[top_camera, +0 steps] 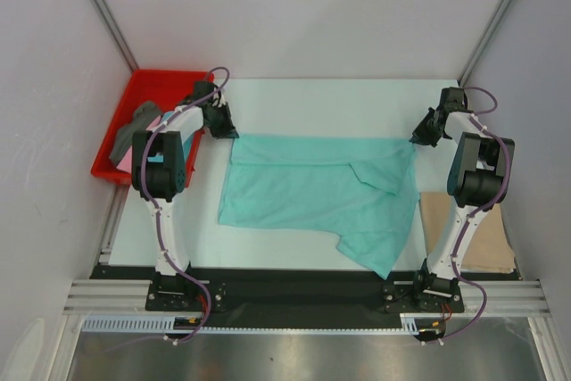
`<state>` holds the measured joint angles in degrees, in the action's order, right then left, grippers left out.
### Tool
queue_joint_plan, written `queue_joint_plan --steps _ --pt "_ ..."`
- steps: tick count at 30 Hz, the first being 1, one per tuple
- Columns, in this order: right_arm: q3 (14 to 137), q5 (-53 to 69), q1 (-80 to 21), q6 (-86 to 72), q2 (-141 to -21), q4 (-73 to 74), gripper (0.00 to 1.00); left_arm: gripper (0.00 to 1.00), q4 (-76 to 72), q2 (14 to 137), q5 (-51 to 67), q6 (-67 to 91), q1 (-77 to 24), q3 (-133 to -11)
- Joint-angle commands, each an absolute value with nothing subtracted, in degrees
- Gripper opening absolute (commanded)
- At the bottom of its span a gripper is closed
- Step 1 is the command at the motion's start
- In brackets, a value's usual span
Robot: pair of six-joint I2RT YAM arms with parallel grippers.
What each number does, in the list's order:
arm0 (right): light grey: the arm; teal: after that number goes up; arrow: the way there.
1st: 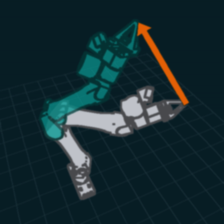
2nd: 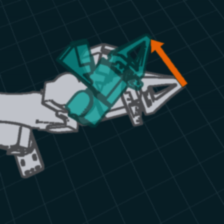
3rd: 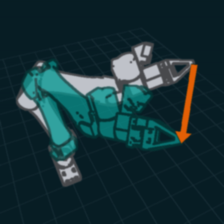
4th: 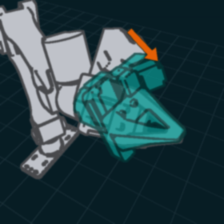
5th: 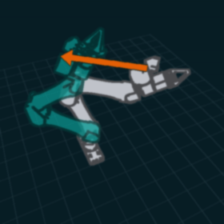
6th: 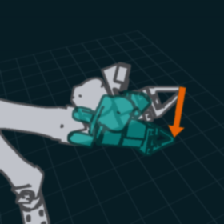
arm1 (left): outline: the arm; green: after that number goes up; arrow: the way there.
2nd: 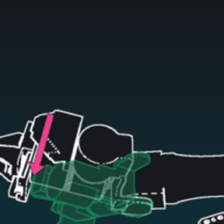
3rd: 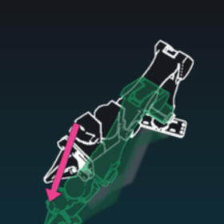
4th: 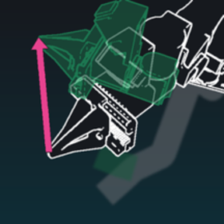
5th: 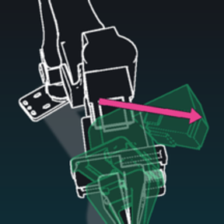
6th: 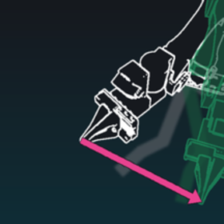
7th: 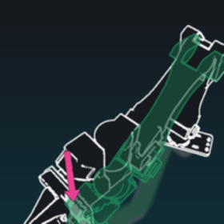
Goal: Fold and stack the t-shirts
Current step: Fold the tshirt
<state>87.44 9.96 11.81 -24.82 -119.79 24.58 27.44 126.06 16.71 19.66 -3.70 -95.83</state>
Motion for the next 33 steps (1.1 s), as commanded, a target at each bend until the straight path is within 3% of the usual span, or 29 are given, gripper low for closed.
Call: queue_joint_plan --steps 1,7,15,18,19,22,27,33 --pt "88.7 9.7 12.0 -24.5 -119.8 24.2 0.0 0.0 24.6 126.6 15.5 20.0 -2.8 -98.4" --pt "88.6 9.4 12.0 -24.3 -120.1 24.4 0.0 0.0 18.1 124.0 18.1 21.8 -2.3 -94.8" --pt "88.9 9.8 12.0 -24.5 -120.7 24.3 0.0 0.0 20.0 127.4 18.0 21.4 -1.8 -98.3" --pt "89.0 10.0 12.0 -24.4 -120.8 24.4 0.0 0.11 19.2 128.0 19.9 22.1 -1.6 -98.1" --pt "89.0 10.1 12.0 -24.4 -120.7 24.4 0.0 0.25 19.1 127.8 19.8 22.4 -1.6 -97.7" --pt "89.1 10.3 11.8 -24.4 -120.6 24.5 0.05 0.32 18.9 126.8 19.5 22.0 -1.6 -96.3" --pt "88.9 10.5 11.6 -24.5 -120.1 24.4 0.07 0.32 18.4 125.7 20.1 22.6 -1.7 -93.7" --pt "88.2 10.7 11.4 -24.5 -119.6 24.6 0.09 0.23 17.7 125.9 21.7 23.6 -1.9 -92.6"
